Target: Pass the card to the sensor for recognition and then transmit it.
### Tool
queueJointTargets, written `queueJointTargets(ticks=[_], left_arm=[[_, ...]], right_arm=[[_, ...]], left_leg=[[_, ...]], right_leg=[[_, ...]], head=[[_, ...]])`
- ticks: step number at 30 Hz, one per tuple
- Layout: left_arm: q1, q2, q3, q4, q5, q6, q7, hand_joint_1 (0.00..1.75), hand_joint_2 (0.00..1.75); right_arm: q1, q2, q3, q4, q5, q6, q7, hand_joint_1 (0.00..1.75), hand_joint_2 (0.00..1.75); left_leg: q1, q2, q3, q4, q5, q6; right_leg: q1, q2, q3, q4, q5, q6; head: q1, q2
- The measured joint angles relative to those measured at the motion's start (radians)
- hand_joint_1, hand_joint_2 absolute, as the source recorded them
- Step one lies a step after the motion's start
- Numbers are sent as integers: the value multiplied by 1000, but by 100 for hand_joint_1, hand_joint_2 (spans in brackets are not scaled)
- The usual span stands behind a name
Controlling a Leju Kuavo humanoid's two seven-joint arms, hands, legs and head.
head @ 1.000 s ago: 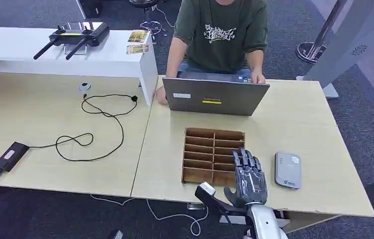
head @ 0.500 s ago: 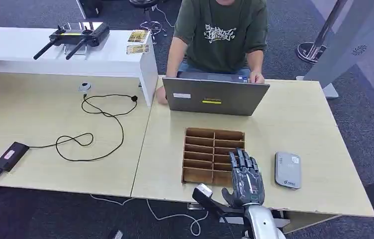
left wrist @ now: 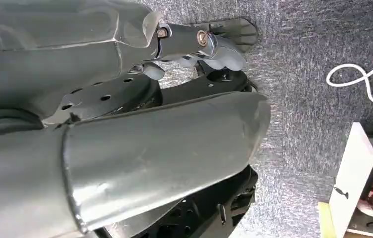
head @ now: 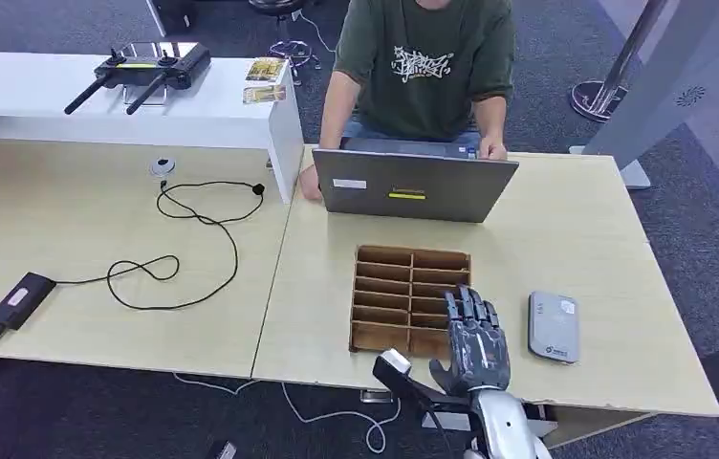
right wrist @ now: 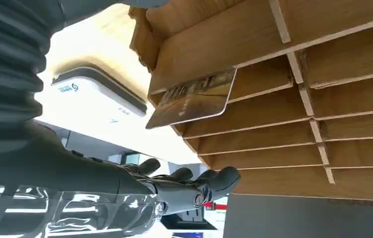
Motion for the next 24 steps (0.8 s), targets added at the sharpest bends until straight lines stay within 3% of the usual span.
queueJointTargets(ticks=[2, 3, 4, 5, 6, 7, 13, 15, 24], left_arm=[[0, 0, 0, 0, 0, 0, 0, 0, 0], [0, 0, 0, 0, 0, 0, 0, 0, 0], [0, 0, 0, 0, 0, 0, 0, 0, 0], [0, 0, 0, 0, 0, 0, 0, 0, 0], [0, 0, 0, 0, 0, 0, 0, 0, 0], [0, 0, 0, 0, 0, 0, 0, 0, 0], [0, 0, 0, 0, 0, 0, -1, 0, 0], [0, 0, 0, 0, 0, 0, -1, 0, 0], [0, 0, 0, 0, -3, 0, -1, 0, 0]], right_arm=[[-1, 0, -2, 1, 0, 0, 0, 0, 175], [-1, 0, -3, 1, 0, 0, 0, 28, 175], [-1, 0, -3, 1, 0, 0, 0, 28, 175], [-1, 0, -3, 1, 0, -1, 0, 133, 175], [-1, 0, -4, 1, 0, -2, 0, 166, 175], [-1, 0, -5, 1, 0, -5, 0, 175, 175], [-1, 0, -9, 0, 0, -11, 0, 171, 175], [-1, 0, -10, 0, 0, -11, 0, 159, 175], [-1, 0, -13, -6, 0, -15, 0, 155, 175]], left_leg=[[0, 0, 0, 0, 0, 0], [0, 0, 0, 0, 0, 0], [0, 0, 0, 0, 0, 0], [0, 0, 0, 0, 0, 0], [0, 0, 0, 0, 0, 0], [0, 0, 0, 0, 0, 0], [0, 0, 0, 0, 0, 0], [0, 0, 0, 0, 0, 0], [0, 0, 0, 0, 0, 0]], right_leg=[[0, 0, 0, 0, 0, 0], [0, 0, 0, 0, 0, 0], [0, 0, 0, 0, 0, 0], [0, 0, 0, 0, 0, 0], [0, 0, 0, 0, 0, 0], [0, 0, 0, 0, 0, 0], [0, 0, 0, 0, 0, 0], [0, 0, 0, 0, 0, 0], [0, 0, 0, 0, 0, 0]], head=[[0, 0], [0, 0], [0, 0], [0, 0], [0, 0], [0, 0], [0, 0], [0, 0], [0, 0]])
